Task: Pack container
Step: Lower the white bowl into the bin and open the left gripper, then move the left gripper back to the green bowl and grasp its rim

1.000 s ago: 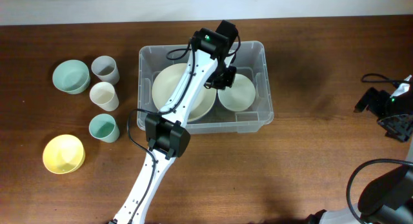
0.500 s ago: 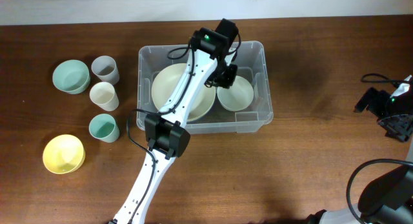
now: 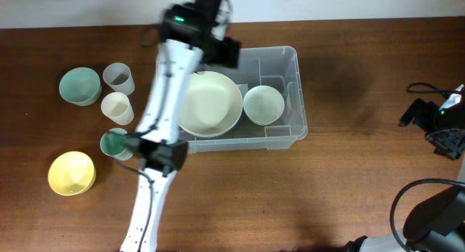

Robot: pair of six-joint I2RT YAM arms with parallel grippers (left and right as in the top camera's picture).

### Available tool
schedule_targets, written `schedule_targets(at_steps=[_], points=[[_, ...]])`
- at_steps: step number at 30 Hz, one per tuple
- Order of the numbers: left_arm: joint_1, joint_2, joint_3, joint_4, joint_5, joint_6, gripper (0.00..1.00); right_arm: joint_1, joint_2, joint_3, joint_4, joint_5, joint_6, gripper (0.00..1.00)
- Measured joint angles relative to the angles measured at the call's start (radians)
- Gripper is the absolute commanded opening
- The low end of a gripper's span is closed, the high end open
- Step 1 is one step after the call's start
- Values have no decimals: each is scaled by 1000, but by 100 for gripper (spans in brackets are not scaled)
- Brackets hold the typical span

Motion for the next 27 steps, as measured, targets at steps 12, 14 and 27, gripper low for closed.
schedule_targets(at_steps=[12, 14, 27], points=[[444, -193, -3, -8, -108, -43, 99, 0, 0, 0, 0, 0, 0, 99], [502, -191, -44, -8, -111, -58, 99, 0, 0, 0, 0, 0, 0, 99], [711, -154, -482, 152, -115, -135, 99, 0, 0, 0, 0, 0, 0, 99]])
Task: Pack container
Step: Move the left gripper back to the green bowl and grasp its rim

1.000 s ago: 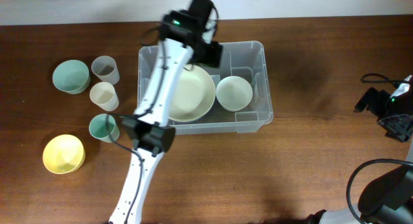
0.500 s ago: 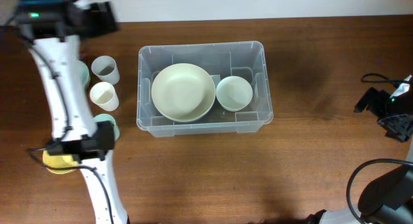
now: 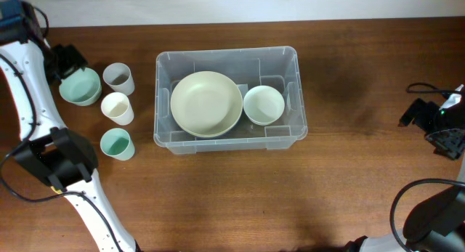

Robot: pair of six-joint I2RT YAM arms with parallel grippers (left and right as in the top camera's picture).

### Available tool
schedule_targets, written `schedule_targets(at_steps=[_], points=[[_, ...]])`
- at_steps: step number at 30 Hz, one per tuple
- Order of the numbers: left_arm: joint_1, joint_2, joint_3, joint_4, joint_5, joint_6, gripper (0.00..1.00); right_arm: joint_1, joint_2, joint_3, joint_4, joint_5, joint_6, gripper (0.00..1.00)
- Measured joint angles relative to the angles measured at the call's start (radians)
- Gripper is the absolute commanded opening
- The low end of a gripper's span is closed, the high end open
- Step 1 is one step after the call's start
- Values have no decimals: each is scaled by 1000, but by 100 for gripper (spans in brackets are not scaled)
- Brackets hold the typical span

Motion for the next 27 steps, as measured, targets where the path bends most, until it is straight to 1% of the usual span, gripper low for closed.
schedule_targets(at_steps=[8, 15, 18, 20, 21, 22, 23, 27], points=[[49, 1, -223, 108, 3, -35, 99, 0, 0, 0, 0, 0, 0, 99], [58, 1, -340, 192, 8, -57, 99, 0, 0, 0, 0, 0, 0, 99], [58, 1, -363, 220, 10, -59, 95, 0, 0, 0, 0, 0, 0, 99], [58, 4, -366, 233, 10, -61, 89, 0, 0, 0, 0, 0, 0, 99], [58, 6, -366, 238, 10, -62, 89, 0, 0, 0, 0, 0, 0, 99], [58, 9, -366, 243, 10, -64, 84, 0, 0, 0, 0, 0, -1, 99], [58, 12, -366, 247, 10, -65, 82, 0, 0, 0, 0, 0, 0, 99], [58, 32, -367, 265, 10, -70, 79, 0, 0, 0, 0, 0, 0, 99]])
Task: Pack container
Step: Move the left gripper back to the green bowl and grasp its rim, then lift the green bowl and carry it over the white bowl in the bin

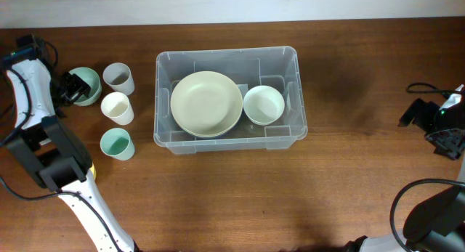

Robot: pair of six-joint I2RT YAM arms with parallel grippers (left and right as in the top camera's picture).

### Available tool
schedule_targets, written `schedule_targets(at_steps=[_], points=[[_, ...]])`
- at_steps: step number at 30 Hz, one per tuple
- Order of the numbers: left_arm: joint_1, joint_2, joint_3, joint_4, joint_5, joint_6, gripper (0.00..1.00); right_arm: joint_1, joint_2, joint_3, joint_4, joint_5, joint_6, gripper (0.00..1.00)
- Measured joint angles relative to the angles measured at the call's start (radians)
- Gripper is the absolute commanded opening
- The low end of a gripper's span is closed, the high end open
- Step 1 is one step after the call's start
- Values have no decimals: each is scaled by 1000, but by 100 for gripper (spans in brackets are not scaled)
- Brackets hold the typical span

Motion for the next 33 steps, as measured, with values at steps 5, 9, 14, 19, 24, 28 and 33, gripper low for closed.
schedule_targets(at_steps=[5, 9, 14, 19, 24, 28, 33], points=[[0, 28, 0, 16, 0, -3, 57, 0, 0, 0, 0, 0, 0, 99], [0, 31, -1, 21, 0, -7, 42, 0, 0, 0, 0, 0, 0, 99], [0, 31, -1, 26, 0, -5, 18, 0, 0, 0, 0, 0, 0, 99], [4, 31, -1, 36, 5, -8, 1, 0, 0, 0, 0, 0, 0, 99], [30, 30, 0, 48, 39, -7, 1, 0, 0, 0, 0, 0, 0, 99], [77, 30, 21, 32, 40, -7, 1, 0, 0, 0, 0, 0, 0, 99], [155, 32, 155, -57, 24, -7, 1, 0, 0, 0, 0, 0, 0, 99]])
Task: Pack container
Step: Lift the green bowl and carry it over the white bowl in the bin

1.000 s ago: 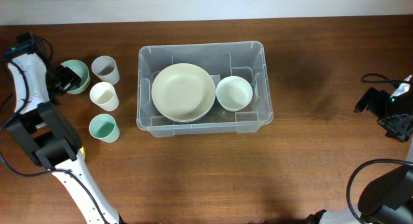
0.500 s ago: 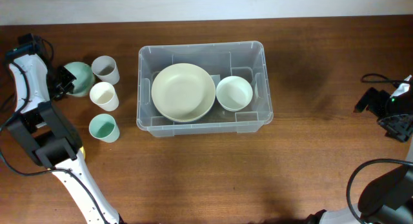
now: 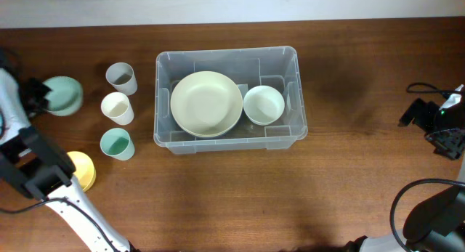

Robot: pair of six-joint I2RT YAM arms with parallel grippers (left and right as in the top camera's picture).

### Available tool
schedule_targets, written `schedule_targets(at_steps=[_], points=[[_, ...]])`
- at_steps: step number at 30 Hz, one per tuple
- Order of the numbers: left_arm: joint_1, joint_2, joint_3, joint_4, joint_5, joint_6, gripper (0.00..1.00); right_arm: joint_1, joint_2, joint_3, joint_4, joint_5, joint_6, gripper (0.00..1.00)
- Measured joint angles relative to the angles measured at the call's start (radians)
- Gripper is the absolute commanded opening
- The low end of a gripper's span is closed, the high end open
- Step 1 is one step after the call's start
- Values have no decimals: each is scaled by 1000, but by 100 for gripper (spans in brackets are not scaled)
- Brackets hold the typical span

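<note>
The clear plastic container (image 3: 290, 59) stands mid-table and holds a large cream bowl (image 3: 206, 103) and a small white bowl (image 3: 263, 104). At the far left edge, my left gripper (image 3: 38, 98) is shut on the left rim of a green bowl (image 3: 62, 96). My right gripper (image 3: 439, 128) rests at the far right edge, well away from the container, and its fingers are too dark to read.
Left of the container stand a grey cup (image 3: 121, 78), a cream cup (image 3: 117, 108) and a green cup (image 3: 117, 144). A yellow bowl (image 3: 82, 171) shows partly behind the left arm at the lower left. A black cable lies at the lower right.
The green bowl has shifted left and slightly toward the front, away from the grey cup, with my left gripper on its rim. The right arm is unchanged.
My left arm first reached over the container by the large cream bowl. Then it was at the far left beside the green bowl, then its gripper was on that bowl's left rim. Now the bowl sits farther left in the gripper.
</note>
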Motion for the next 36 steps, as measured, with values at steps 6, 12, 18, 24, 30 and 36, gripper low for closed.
schedule_targets(at_steps=[6, 12, 18, 24, 30, 36], points=[[35, 0, 346, -142, 1, 3, 1, 0, 0, 0, 0, 0, 0, 99], [-25, -13, 675, -266, 179, 66, 1, 0, 0, 0, 0, 0, 0, 99], [-244, -85, 711, -366, 305, 174, 1, 0, 0, 0, 0, 0, 0, 99], [-544, -86, 705, -368, 355, 259, 1, 0, 0, 0, 0, 0, 0, 99], [-818, -86, 705, -369, 292, 289, 1, 0, 0, 0, 0, 0, 0, 99], [-956, -78, 658, -367, 220, 296, 1, 0, 0, 0, 0, 0, 0, 99]])
